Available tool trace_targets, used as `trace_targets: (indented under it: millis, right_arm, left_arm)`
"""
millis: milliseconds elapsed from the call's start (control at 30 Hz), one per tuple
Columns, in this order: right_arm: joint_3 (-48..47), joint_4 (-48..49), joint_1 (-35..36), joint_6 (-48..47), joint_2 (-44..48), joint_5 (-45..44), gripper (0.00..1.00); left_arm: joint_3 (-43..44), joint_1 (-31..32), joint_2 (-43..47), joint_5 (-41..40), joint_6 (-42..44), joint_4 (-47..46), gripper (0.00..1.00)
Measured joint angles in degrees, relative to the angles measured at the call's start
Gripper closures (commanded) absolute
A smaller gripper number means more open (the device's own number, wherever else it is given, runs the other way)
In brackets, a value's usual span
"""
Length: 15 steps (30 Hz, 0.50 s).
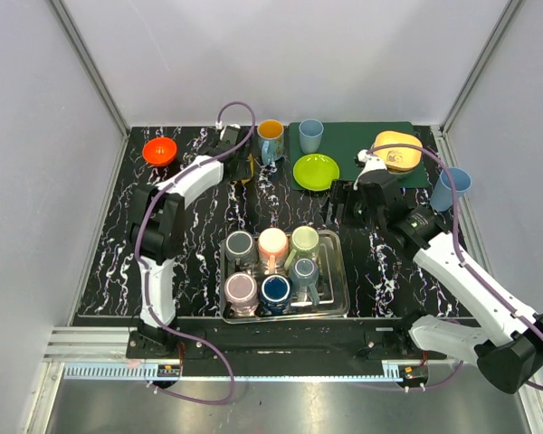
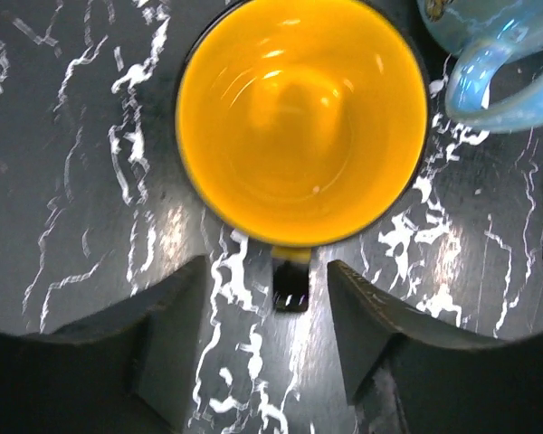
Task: Turn the mug right side up
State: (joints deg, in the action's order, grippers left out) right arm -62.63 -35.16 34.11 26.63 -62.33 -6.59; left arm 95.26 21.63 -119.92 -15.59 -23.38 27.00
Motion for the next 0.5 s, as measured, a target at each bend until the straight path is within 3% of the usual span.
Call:
trace_targets:
  millis: [267,500]
  right_arm:
    - [2.8,-1.0,1.3,-2.5,-2.3,4.0,0.15]
    - [3.8,-7.5,19.5,-5.0,-2.6,3.0,0.15]
  left_arm:
    - [-12.2,-1.3,18.8,-2.2,-1.0,-0.3,0.30]
    - [-26.4,-1.9,45.2,-1.0,-4.3,-3.2,0.30]
